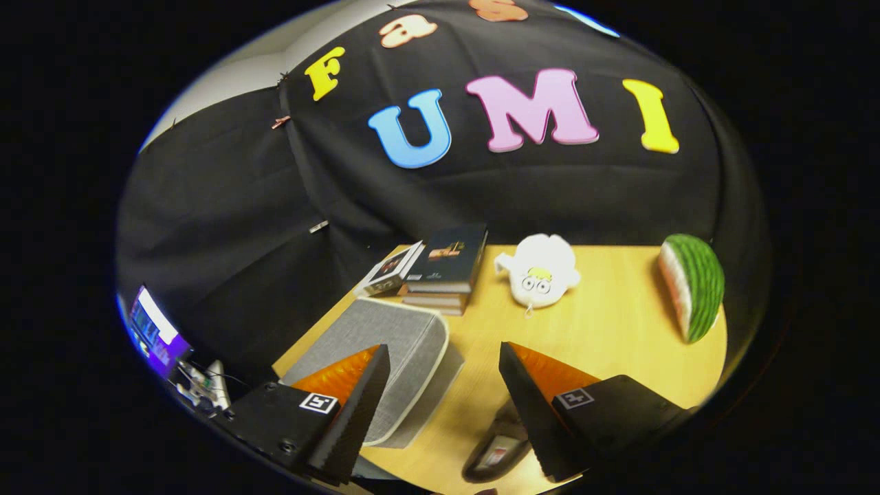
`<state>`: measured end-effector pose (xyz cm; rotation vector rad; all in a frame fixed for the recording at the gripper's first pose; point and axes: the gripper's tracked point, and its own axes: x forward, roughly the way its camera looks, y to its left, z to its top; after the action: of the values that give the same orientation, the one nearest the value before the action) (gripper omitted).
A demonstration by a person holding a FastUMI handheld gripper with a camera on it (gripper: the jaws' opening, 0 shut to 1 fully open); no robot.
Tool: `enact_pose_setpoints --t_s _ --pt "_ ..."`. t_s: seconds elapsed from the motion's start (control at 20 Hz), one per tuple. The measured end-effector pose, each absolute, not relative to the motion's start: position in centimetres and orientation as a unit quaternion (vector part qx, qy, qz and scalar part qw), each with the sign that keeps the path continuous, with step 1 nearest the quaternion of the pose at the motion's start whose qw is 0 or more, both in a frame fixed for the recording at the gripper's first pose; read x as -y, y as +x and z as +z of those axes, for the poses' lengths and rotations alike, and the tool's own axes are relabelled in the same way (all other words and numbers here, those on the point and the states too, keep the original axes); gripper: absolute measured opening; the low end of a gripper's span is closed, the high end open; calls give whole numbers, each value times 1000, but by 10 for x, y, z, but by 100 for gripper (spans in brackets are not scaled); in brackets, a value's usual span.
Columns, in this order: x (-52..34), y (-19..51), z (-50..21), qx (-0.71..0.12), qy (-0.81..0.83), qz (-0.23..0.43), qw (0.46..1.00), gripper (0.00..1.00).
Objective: Open the storage box then place both shoes into the box .Put the left shoe in first, then the right shoe, with the right side of both shoes facing outward in a uniform manner.
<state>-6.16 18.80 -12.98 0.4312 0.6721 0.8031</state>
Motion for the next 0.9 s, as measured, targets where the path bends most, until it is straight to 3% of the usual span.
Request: enact_pose_setpoints --t_s 0.35,0.9 --pt "-238 -113 -176 -424 275 464 727 99" --pt "-265 -149 -224 -539 424 449 572 98"
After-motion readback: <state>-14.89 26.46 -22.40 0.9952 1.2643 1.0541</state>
